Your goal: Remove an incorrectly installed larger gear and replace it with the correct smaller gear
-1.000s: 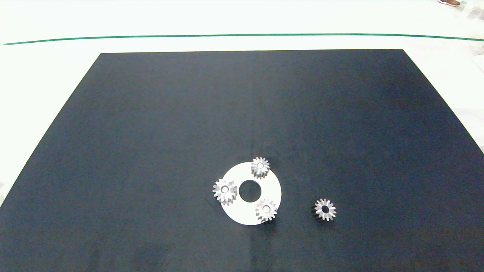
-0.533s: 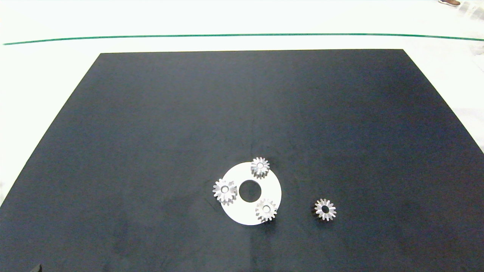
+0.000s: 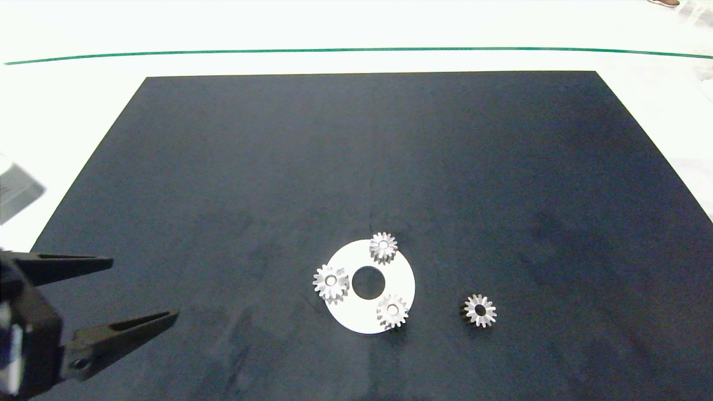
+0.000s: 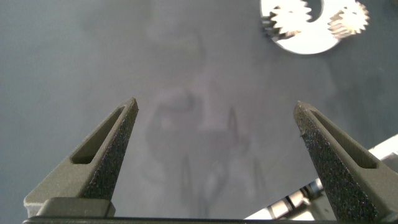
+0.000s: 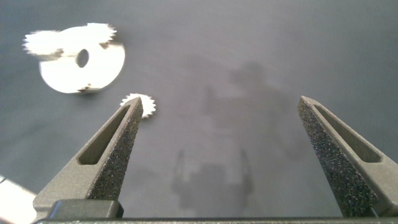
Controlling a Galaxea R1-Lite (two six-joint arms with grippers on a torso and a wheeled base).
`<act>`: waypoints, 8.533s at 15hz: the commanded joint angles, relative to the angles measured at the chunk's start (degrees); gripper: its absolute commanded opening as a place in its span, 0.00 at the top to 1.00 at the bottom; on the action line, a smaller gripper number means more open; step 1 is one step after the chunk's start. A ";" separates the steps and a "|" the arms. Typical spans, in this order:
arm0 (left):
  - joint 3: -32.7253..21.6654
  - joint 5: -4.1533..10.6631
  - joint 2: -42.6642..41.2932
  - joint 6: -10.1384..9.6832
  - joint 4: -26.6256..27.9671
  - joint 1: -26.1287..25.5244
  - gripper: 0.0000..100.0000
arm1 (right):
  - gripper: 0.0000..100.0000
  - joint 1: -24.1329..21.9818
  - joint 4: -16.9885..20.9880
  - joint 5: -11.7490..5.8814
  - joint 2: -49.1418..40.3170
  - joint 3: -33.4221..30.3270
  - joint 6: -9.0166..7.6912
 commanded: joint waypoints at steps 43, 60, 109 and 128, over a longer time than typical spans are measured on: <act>-25.94 12.77 46.56 -3.36 2.53 -17.61 0.19 | 0.00 7.47 -0.17 2.20 10.17 -3.06 -1.33; -25.41 12.77 46.21 -3.89 2.79 -17.61 0.53 | 0.00 7.47 -0.26 2.90 10.35 -2.71 -1.33; -15.83 12.77 34.96 -11.98 -9.69 -17.87 0.00 | 0.00 8.26 -0.26 3.16 10.43 -1.74 -1.50; -7.57 14.88 38.30 -16.81 -20.85 -18.14 0.00 | 0.00 8.52 -0.34 3.16 10.61 -1.04 -2.29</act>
